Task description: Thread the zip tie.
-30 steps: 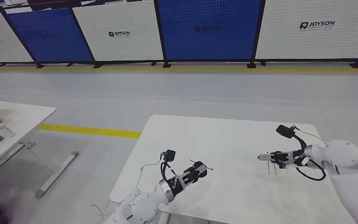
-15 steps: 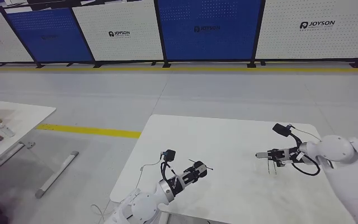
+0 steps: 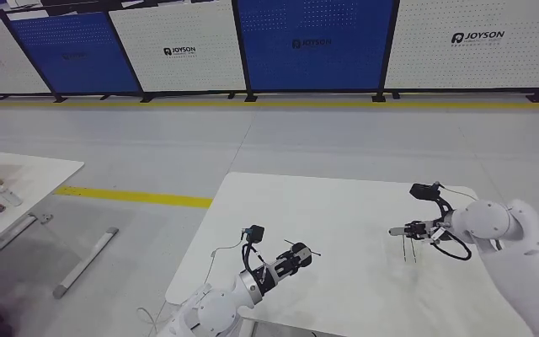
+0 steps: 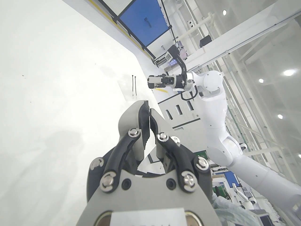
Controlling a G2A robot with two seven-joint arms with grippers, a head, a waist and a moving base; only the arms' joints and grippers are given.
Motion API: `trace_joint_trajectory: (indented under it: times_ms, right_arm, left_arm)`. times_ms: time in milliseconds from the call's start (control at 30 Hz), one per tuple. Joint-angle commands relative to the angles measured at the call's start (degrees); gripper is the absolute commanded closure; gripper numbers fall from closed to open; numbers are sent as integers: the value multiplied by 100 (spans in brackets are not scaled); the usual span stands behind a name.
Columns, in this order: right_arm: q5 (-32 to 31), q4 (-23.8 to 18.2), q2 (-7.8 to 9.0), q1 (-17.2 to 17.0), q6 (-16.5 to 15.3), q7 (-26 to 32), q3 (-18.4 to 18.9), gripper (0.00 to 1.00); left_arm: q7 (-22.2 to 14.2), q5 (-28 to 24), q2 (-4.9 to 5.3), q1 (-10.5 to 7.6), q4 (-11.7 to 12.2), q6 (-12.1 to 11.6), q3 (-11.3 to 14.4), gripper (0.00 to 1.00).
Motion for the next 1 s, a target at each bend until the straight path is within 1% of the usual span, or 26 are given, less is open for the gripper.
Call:
trace_joint_trajectory:
  times_ms: [0,67,133,200,267,300,367,433,533,567,600,633,967]
  right_arm:
    - [1,-3,1,-3,1,3,2,0]
    - [1,-3,1,-3,1,3,2,0]
    - [16,22,-1,-73,-20,-149,2,0]
    - [93,42,2,-83,-199,-206,27,0]
    - [211,-22,13,-83,-484,-220,78,0]
    - [217,-51,21,-86,-562,-205,91,0]
    - [184,-127,18,-66,-524,-116,52,0]
    - [216,-107,-18,-10,-461,5,-64,0]
    - [192,107,-129,148,-325,15,-368,0]
    - [234,206,-169,202,-340,11,-456,0]
    - [285,398,-222,290,-306,27,-558,0]
    - [289,446,-235,316,-287,32,-584,0]
    - [289,446,-235,316,-287,32,-584,0]
  left_arm:
    - [0,0,0,0,0,0,0,100]
    - [0,0,0,0,0,0,0,100]
    - [0,0,0,0,0,0,0,100]
    - [0,0,0,0,0,0,0,100]
    - [0,0,0,0,0,0,0,100]
    - [0,0,0,0,0,0,0,100]
    - [0,0,0,0,0,0,0,100]
    - [0,0,0,0,0,0,0,100]
    - [0,0,0,0,0,0,0,100]
    - [0,0,0,0,0,0,0,100]
    - [0,0,0,0,0,0,0,100]
    - [0,0,0,0,0,0,0,100]
    - [0,0,0,0,0,0,0,100]
